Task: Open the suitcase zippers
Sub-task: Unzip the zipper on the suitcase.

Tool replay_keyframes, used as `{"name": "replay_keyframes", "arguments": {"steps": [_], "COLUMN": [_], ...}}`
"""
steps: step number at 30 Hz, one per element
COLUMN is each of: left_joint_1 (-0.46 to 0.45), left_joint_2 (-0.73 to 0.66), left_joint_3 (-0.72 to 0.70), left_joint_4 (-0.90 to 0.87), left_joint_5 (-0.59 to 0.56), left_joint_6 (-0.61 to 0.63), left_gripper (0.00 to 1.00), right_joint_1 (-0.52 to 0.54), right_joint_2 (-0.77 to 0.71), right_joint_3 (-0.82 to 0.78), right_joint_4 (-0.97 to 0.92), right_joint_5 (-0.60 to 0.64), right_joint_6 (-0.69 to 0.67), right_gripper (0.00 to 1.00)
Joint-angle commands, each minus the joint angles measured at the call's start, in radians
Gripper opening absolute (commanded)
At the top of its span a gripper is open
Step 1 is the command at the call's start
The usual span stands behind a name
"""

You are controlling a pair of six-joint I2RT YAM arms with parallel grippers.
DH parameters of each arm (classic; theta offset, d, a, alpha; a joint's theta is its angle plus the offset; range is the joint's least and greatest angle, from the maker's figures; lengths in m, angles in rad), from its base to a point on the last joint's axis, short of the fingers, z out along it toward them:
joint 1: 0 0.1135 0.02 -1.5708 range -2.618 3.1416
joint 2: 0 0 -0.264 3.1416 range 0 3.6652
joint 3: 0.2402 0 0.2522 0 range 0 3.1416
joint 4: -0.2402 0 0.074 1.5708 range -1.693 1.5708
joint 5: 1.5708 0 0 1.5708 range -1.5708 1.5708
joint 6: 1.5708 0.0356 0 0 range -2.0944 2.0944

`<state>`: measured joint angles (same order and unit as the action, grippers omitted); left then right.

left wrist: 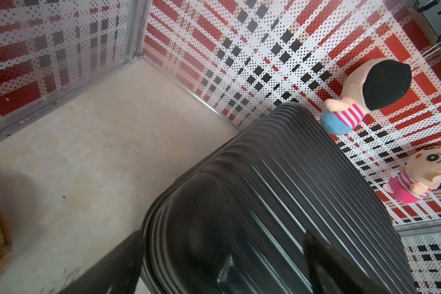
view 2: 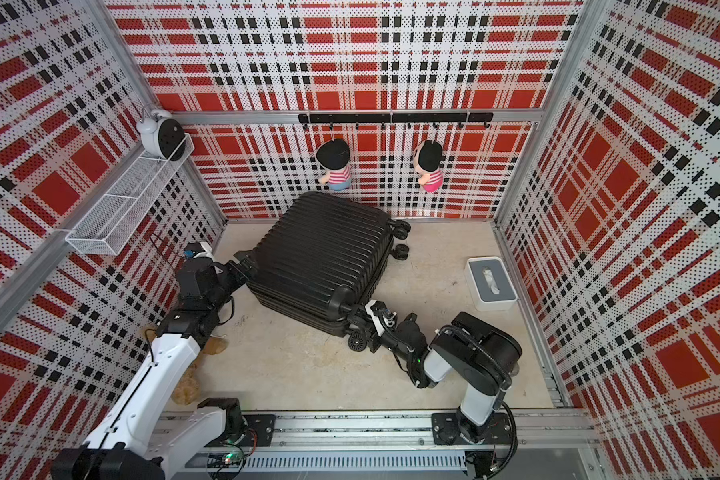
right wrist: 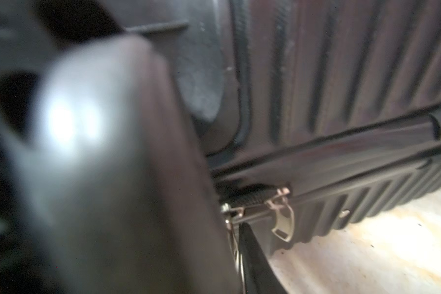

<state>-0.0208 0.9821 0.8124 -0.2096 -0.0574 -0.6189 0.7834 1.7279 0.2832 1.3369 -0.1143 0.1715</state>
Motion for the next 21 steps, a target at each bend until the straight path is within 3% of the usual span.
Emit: {"name": "replay_keyframes", "arguments": {"steps": [1,12,21], "left_joint_1": [0.009,0.01,0.011], "left_joint_2": [0.003,0.007,0.01], "left_joint_3": [-0.006,-0.006,-0.005], "left_joint_4": [0.019,0.019,0.019], "left_joint_5": [-0.001,0.0,-0.002], "left_joint_6": [0.022,0.022,0.022], "left_gripper": [0.98,0.98,0.98], "right_joint_1": [0.001,0.0,0.0], "right_joint_2": [0.016,0.039,0.039], "right_joint_3": [-0.004,0.006,0.01], "right_joint_4": [0.025,0.034,0.053], "right_joint_5": [0.043,0.03,0.004], "right_joint_6": [-0.019,-0.017,-0.024], "right_gripper": [0.26,0.18,0.25]}}
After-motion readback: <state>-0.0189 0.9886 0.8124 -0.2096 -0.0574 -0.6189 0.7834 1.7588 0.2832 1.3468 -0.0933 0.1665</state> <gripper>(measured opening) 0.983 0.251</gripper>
